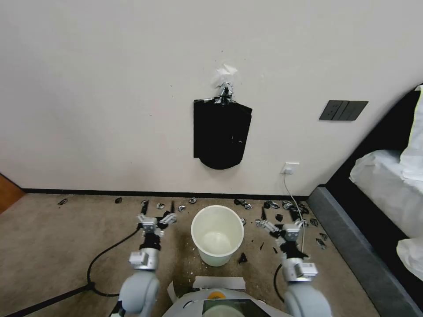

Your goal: Place a trash bag onto the trash bin.

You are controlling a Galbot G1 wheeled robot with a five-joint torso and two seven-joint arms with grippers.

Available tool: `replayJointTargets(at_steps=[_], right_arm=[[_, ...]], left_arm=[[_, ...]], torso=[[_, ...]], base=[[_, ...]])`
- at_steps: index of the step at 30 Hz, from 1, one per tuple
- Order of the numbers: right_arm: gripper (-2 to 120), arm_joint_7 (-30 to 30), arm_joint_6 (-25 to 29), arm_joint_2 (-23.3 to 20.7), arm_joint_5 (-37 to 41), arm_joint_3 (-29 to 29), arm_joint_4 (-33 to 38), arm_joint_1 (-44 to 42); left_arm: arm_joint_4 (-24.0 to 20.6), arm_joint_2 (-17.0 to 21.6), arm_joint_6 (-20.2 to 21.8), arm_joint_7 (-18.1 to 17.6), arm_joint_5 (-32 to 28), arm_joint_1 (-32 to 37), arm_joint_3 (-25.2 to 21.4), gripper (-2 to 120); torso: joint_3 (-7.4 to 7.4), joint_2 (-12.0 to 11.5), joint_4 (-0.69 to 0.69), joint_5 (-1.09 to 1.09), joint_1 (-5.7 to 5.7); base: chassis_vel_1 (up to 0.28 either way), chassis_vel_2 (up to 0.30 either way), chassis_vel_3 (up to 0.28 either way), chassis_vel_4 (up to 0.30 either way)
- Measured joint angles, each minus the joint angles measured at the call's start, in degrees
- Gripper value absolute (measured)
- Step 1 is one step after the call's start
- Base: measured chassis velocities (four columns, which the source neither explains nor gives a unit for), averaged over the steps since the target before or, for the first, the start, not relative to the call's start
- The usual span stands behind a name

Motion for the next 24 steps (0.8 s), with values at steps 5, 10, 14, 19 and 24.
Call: replayJointTargets(at_steps=[5, 10, 14, 19, 24], right_arm=[[100, 1.1, -1.9, -0.4, -1.6, 0.1, -0.6, 0.5], [100, -0.1, -3.5, -4.6, 5.2, -2.4, 1.2, 3.4], [100, -1.9, -5.9, -11.5, 17.5, -4.1, 0.5, 12.1], [97, -1.8, -8.8, -19.6, 31.9, -9.5, -3.7, 26.8], [100, -1.2, -12.2, -22.2, 39.9, -14.1, -6.9, 38.8]], left_arm=[[-0.3, -0.5, -0.6, 0.0, 0.0, 1.8, -1.6, 100], [-1.8, 0.3, -0.6, 0.3, -0.7, 3.7, -2.4, 100], [-2.5, 0.9, 0.6, 0.6, 0.6, 4.0, -2.5, 100], [-1.3, -0.9, 0.6, 1.8, 2.3, 4.3, -3.7, 100], [-1.2, -2.1, 0.0, 2.2, 3.5, 5.4, -4.3, 100]], torso=[[0.00, 0.0, 0.00, 0.01, 0.00], [0.00, 0.0, -0.01, 0.03, 0.00], [0.00, 0.0, -0.01, 0.03, 0.00], [0.01, 0.0, 0.00, 0.01, 0.00], [0.01, 0.0, 0.02, 0.01, 0.00]], base=[[0.000, 0.000, 0.000, 0.000], [0.000, 0.000, 0.000, 0.000], [0.000, 0.000, 0.000, 0.000], [0.000, 0.000, 0.000, 0.000], [0.000, 0.000, 0.000, 0.000]])
